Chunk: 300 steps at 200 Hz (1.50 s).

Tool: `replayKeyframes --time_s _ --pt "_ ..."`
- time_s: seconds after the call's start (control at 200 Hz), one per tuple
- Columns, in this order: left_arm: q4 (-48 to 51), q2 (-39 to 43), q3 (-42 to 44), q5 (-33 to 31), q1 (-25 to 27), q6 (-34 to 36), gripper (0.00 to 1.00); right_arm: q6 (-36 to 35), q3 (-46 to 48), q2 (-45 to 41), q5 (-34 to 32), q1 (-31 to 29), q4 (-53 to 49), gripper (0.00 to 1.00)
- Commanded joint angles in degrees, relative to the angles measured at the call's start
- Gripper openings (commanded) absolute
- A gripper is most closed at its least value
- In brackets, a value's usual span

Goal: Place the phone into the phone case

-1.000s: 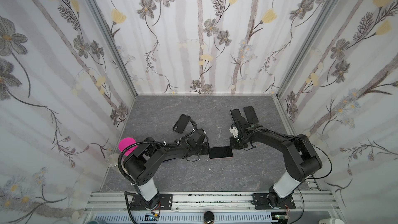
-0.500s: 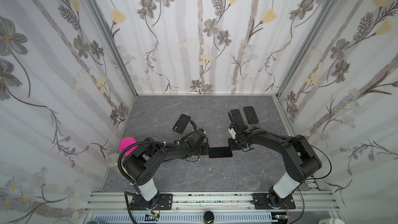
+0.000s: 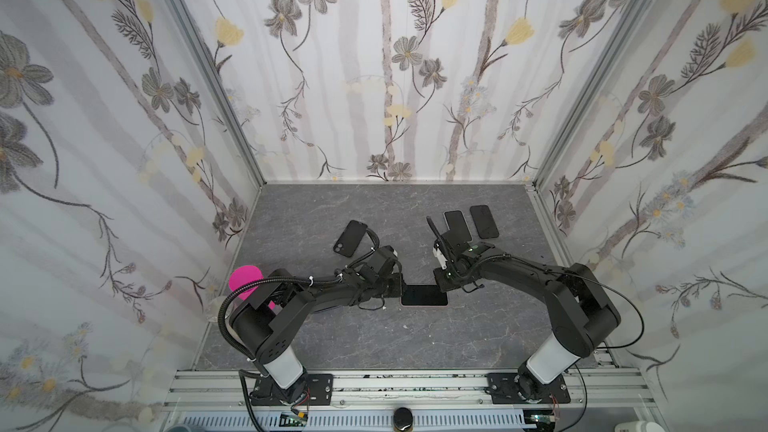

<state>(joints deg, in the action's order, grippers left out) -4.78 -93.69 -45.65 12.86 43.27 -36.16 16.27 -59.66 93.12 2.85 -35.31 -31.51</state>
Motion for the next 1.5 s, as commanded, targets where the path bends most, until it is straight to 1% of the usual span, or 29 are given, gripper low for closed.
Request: replayKeyframes --time_s 0.0,0.165,0.27,0.33,0.375,0.405,0.42,0.529,0.559,0.609,0.684,0.734,0.794,0.829,0.839,0.949,0.994,1.069,1.174,1.254,1.494 --pt "1.5 3.3 -1.6 -2.6 -0.6 3.0 0.24 -3.2 -2.7 -4.7 0.6 -0.2 1.1 0.18" --pt "3.1 10.5 -2.0 -4.5 -2.0 7.1 0.25 -7.3 -3.4 -12.8 0.6 -0.7 7.0 0.2" --pt "3.8 16.1 -2.0 -5.9 -2.7 11.1 0.27 -12.4 -0.2 -18.9 1.8 -1.6 13.6 0.29" --pt "3.9 19.5 -1.5 -7.3 -3.0 14.1 0.28 -16.1 2.1 -22.0 2.5 -2.3 17.3 0.37" --pt "3.7 21.3 -0.9 -8.1 -3.1 16.3 0.3 -18.3 4.0 -24.0 3.1 -2.5 19.5 0.51" --pt "3.4 24.6 -0.3 -8.6 -3.1 17.7 0.31 -19.6 5.3 -25.3 3.8 -2.5 20.9 0.62" --pt "3.3 25.6 0.0 -8.9 -3.1 18.6 0.31 -20.4 5.9 -25.8 4.5 -2.5 21.4 0.65" --pt "3.3 32.2 1.6 -10.6 -3.1 24.4 0.34 -29.4 8.4 -27.7 11.6 -2.7 21.8 0.78" --pt "3.5 33.8 2.1 -10.7 -3.2 26.3 0.36 -31.1 8.9 -27.8 12.8 -2.9 21.6 0.8" --pt "3.8 36.3 2.9 -10.7 -3.1 29.3 0.45 -35.2 9.7 -27.6 15.0 -3.1 20.6 0.83" --pt "4.3 39.4 4.6 -11.1 -3.2 33.9 0.64 -41.9 10.5 -26.4 17.4 -3.9 17.8 0.86" --pt "4.8 41.1 5.8 -11.2 -3.1 36.8 0.76 -45.9 11.2 -25.2 17.8 -4.6 16.0 0.89" --pt "6.1 42.9 7.0 -9.7 -3.1 40.0 0.9 -49.7 11.7 -23.2 17.4 -5.0 13.6 0.93" --pt "7.1 44.1 7.7 -8.1 -3.2 41.8 0.99 -51.5 11.8 -22.0 17.6 -5.0 12.3 0.94" --pt "7.4 44.4 7.8 -7.6 -3.1 42.3 1.0 -52.2 11.8 -21.5 17.8 -5.1 11.8 0.94" --pt "10.5 48.3 10.5 1.6 -3.1 48.7 1.0 -58.3 12.6 -16.8 19.3 -5.2 8.3 0.94" --pt "10.5 50.1 12.1 4.2 -3.1 50.6 1.0 -58.6 12.9 -14.9 18.6 -5.3 8.9 0.94" --pt "8.7 52.8 15.7 6.8 -3.1 53.1 1.0 -58.2 13.2 -11.9 16.8 -5.4 10.2 0.95" --pt "5.2 55.3 20.4 8.3 -3.1 55.1 1.0 -58.4 12.4 -8.0 14.8 -5.6 10.4 0.95" --pt "4.7 55.5 22.2 9.0 -3.0 57.0 1.0 -58.5 11.4 -5.7 13.7 -5.8 9.7 0.95" --pt "5.3 51.8 21.7 4.2 -3.0 59.1 1.0 -58.5 9.8 -2.4 10.7 -6.0 9.5 0.96"
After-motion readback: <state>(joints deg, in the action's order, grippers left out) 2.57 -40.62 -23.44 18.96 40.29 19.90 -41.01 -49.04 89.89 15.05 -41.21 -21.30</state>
